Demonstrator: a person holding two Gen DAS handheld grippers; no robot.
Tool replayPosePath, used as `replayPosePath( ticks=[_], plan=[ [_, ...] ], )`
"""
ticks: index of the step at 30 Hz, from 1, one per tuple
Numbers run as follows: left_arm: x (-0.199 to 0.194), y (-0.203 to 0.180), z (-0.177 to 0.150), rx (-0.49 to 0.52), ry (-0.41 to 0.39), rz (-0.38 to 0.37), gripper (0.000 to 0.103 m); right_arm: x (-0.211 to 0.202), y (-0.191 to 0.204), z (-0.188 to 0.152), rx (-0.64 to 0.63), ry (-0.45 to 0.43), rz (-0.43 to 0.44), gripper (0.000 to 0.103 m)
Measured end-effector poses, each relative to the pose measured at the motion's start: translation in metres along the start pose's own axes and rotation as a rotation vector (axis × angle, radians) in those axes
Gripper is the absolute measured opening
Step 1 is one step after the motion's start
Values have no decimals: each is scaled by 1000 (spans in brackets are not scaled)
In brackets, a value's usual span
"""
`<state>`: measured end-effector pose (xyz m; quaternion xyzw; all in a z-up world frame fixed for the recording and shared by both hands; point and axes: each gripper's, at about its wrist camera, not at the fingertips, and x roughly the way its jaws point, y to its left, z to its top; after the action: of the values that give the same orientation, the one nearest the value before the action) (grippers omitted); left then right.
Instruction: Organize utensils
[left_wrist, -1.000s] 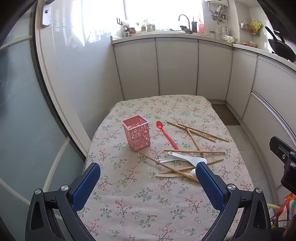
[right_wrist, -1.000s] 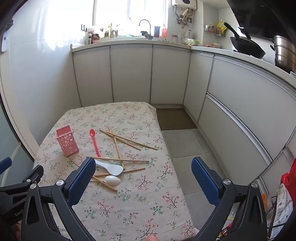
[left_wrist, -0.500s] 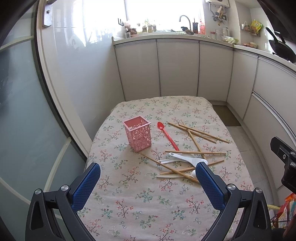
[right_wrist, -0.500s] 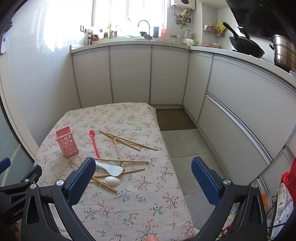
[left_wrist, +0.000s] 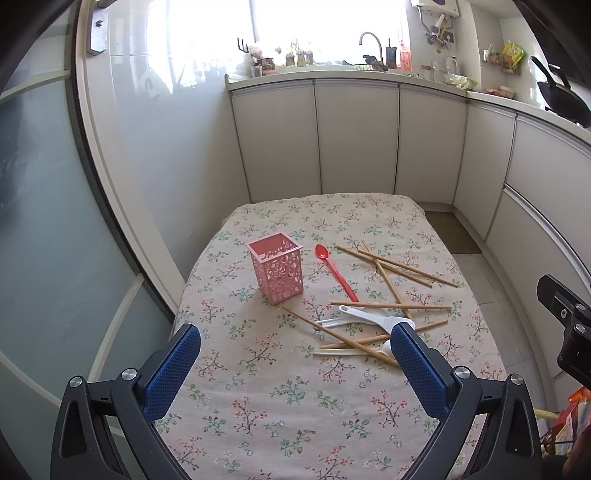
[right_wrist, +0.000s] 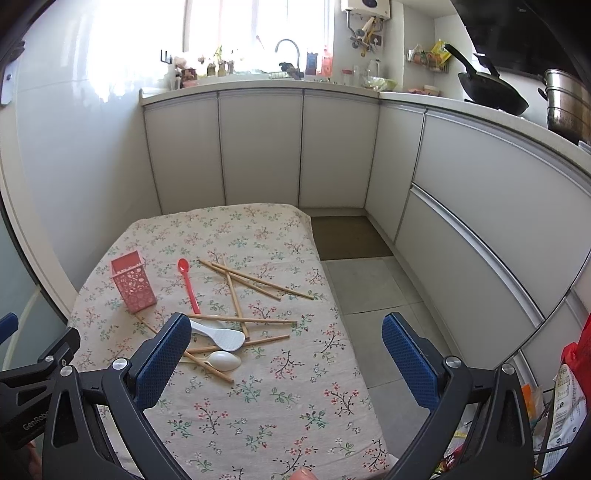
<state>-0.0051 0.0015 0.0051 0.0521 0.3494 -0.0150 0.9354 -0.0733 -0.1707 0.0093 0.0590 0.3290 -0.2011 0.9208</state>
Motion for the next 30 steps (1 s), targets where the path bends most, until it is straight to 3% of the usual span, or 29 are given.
replayPosePath(
  ticks=[30],
  plan=[
    [-3, 1, 1, -2, -6, 3, 103, 0, 0, -2, 3, -7, 1, 103]
  ],
)
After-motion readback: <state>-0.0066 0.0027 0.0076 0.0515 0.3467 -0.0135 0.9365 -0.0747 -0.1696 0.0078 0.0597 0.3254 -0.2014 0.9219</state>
